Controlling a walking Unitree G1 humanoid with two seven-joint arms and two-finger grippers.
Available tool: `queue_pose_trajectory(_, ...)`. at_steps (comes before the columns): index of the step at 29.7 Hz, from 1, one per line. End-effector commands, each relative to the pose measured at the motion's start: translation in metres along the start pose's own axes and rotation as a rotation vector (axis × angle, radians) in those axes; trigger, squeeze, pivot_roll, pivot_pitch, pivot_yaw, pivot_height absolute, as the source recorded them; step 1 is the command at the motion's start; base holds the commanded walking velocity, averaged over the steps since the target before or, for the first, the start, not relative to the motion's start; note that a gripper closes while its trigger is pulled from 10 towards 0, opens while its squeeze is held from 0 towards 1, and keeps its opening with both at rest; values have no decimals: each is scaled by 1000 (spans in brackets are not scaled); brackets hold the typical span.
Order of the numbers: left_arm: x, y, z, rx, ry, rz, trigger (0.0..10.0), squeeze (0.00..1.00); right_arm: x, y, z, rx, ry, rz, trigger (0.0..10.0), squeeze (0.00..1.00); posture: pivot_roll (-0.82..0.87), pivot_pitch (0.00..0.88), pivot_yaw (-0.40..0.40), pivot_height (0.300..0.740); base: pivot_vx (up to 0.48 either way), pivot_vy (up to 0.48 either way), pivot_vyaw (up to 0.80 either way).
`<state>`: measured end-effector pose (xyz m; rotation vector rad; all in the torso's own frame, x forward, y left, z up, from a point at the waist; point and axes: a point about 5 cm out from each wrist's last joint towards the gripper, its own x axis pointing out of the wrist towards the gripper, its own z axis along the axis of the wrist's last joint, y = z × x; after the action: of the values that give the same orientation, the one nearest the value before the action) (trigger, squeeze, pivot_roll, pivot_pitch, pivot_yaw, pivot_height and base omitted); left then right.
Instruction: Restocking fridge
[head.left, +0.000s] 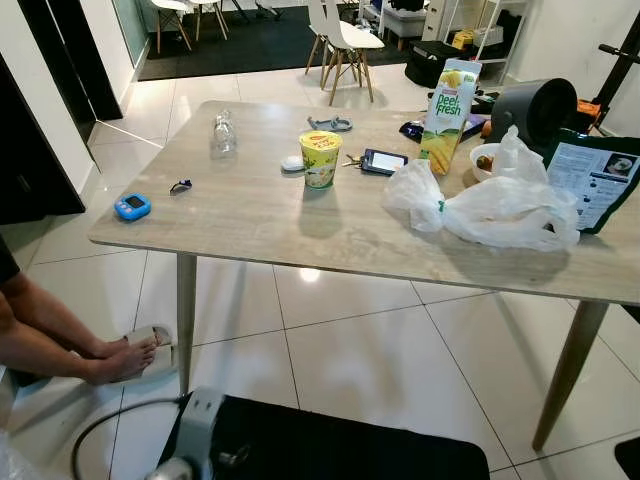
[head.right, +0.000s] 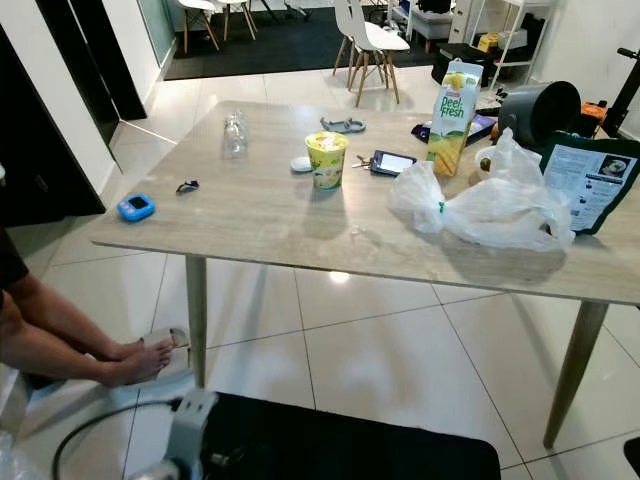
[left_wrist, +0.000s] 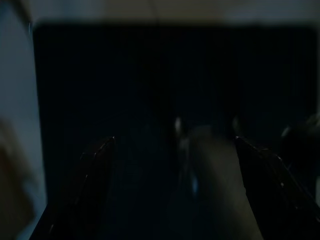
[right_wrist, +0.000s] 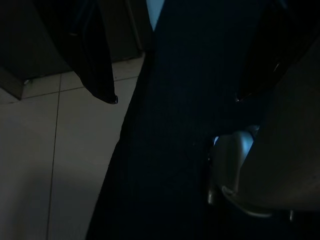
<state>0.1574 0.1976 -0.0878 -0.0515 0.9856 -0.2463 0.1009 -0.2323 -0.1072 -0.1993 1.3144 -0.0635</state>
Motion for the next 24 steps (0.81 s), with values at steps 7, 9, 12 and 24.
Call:
queue_pose_trajectory(7, -14, 6, -52, -28, 178, 95, 10000, 0, 0, -2, -6, 10, 18, -3, 10000, 0, 75, 0, 13, 740, 0, 0, -769)
queue_pose_trajectory(9, -15, 5, -55, -27, 189, 96, 10000, 0, 0, -2, -6, 10, 16, -4, 10000, 0, 75, 0, 13, 740, 0, 0, -769)
queue_pose_trajectory(12, -15, 3, -57, -17, 200, 93, 10000, 0, 0, -3, -5, 12, 10, -5, 10000, 0, 72, 0, 11, 740, 0, 0, -769)
queue_pose_trajectory(24, -10, -4, -53, 26, 199, 82, 10000, 0, 0, -5, 8, 14, -31, -11, 10000, 0, 72, 0, 7, 740, 0, 0, -769)
